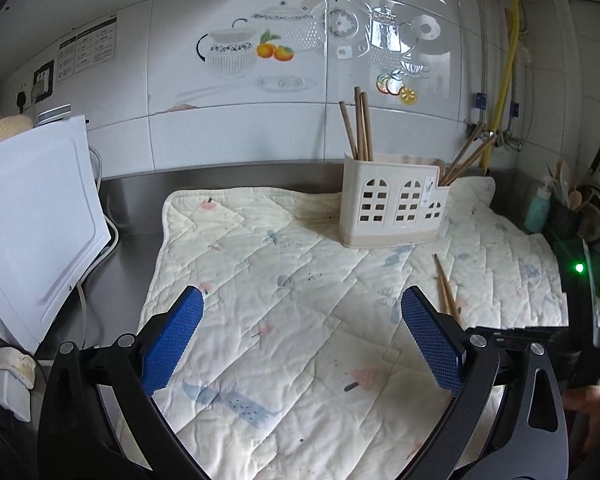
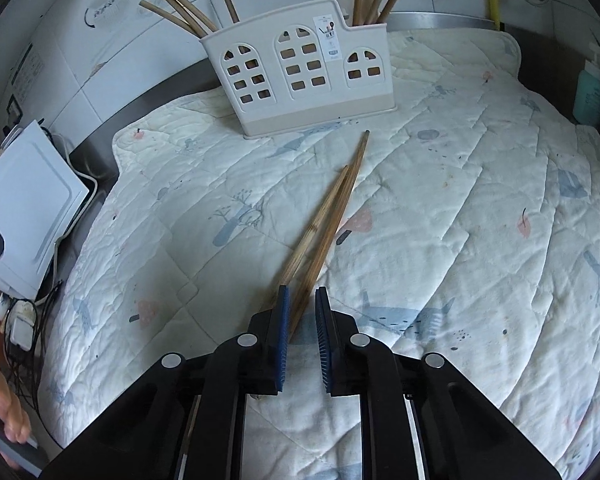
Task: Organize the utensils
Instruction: 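Move the left tool back over the mat while the right tool grasps a chopstick, then close the left tool on a chopstick while the right tool lifts its own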
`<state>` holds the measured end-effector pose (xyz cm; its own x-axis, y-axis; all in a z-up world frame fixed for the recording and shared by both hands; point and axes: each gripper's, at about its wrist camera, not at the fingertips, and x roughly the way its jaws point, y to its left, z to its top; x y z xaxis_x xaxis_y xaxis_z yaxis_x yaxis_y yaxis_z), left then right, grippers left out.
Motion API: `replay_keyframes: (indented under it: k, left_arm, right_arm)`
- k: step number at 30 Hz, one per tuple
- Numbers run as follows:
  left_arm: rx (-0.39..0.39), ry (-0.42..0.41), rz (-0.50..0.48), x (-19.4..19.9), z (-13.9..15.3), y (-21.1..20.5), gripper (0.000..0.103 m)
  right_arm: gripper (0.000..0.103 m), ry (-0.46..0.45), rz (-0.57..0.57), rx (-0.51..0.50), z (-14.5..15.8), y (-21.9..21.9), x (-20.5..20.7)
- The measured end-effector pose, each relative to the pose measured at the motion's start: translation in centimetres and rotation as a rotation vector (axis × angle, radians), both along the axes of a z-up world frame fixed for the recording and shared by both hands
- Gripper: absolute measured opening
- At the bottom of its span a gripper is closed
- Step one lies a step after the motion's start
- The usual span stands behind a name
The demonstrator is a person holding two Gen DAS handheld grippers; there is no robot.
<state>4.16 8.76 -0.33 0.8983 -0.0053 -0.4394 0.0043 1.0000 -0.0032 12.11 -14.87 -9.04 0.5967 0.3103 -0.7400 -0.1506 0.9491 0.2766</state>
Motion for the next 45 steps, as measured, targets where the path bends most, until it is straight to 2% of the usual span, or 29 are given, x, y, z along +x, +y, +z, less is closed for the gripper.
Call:
replay_keyframes:
  k: [5,11,22,27,38,42,45]
  left_arm:
    - [0.025,0.0,0.008,-0.1,-0.5,0.2,0.098]
    - [0.007,0.015,0.015,-0.4,-1.2,0.7,0.098]
    - [-0.02,0.011,-0.03,-1.8,-1.7,-0.1,0.098]
    - [-0.057,0.045,-0.077,-2.2,-2.3,-1.3,0.098]
    - [-0.124,0.115,-0.14,-2.4,-4.3,-4.8,0.098]
    - [-0.133,0.135,-0.173,-2.6,-4.9,-6.0,0.098]
    - [-0.104,0.163,-0.196,-2.7,-5.6,-7.4,0.098]
  right_arm:
    - [0.013,0.024,-0.031,0.002,-0.3,0.4,0.5]
    - [0.011,0.048,-0.072,-0.021,-0.7,1.0,0.9]
    - [0.008,-0.001,-0.09,-0.083,-0.4,0.4,0.1]
    - [0.007,-0.044,-0.08,-0.141,0.0,-1.4,-0.8]
    - [0.007,-0.093,-0.024,-0.186,-0.7,-4.7,-2.4]
    - [0.009,-0.093,0.007,-0.171,-1.1,-5.4,-2.7]
    - [0.011,-0.1,0.022,-0.166,-1.4,-5.9,-3.2]
